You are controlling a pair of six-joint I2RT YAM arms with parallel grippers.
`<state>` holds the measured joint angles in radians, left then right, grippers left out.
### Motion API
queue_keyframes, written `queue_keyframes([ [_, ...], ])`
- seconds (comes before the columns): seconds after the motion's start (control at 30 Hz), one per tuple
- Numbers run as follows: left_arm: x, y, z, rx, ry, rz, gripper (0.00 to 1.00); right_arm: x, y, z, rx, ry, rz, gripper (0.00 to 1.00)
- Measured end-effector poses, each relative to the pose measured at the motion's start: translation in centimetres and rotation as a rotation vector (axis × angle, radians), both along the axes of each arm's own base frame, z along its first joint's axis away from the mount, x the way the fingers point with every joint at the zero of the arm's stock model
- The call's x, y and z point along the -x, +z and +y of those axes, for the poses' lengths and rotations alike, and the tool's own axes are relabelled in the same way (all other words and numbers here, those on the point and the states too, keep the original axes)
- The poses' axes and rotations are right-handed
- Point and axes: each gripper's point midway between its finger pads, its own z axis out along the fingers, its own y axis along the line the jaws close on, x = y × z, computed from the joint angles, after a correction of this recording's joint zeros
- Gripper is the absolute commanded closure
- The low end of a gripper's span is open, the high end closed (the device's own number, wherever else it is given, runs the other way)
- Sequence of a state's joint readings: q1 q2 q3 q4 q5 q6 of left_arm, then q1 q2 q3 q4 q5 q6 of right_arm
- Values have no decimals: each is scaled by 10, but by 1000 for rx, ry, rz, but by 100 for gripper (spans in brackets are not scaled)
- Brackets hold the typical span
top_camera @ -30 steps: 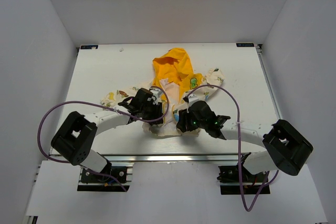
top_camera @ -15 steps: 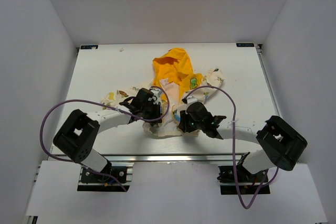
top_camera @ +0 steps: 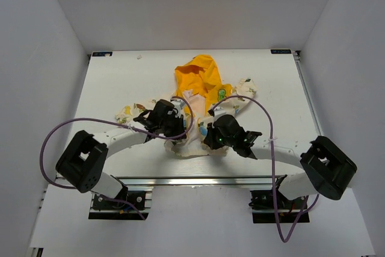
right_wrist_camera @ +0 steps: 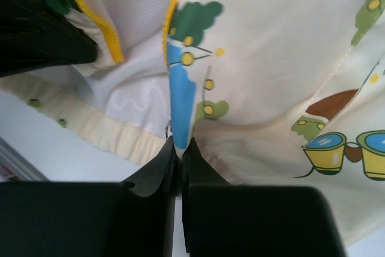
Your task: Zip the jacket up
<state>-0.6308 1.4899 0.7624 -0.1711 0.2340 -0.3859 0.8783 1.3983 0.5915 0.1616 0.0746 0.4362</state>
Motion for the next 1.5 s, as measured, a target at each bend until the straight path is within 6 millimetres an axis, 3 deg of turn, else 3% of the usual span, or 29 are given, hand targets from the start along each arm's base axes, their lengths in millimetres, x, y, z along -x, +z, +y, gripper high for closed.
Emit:
queue_keyframes([
  [0.43,13,97,-12,232,-78,-198,100,-4,98,15,-227,97,-185,100],
  [0.6,28,111,-16,312,-153,-248,100,-15,123,5,-388,162,-189,100],
  [0.73,37,105,-18,329,-198,-232,100,-16,124,-8,-497,237,-157,100],
  [1.07,47,122,-24,398,-279,-291,100,32,123,5,-589,573,-52,100],
  [1.5,53,129,-28,432,-325,-298,100,33,127,9,-611,623,-67,100],
])
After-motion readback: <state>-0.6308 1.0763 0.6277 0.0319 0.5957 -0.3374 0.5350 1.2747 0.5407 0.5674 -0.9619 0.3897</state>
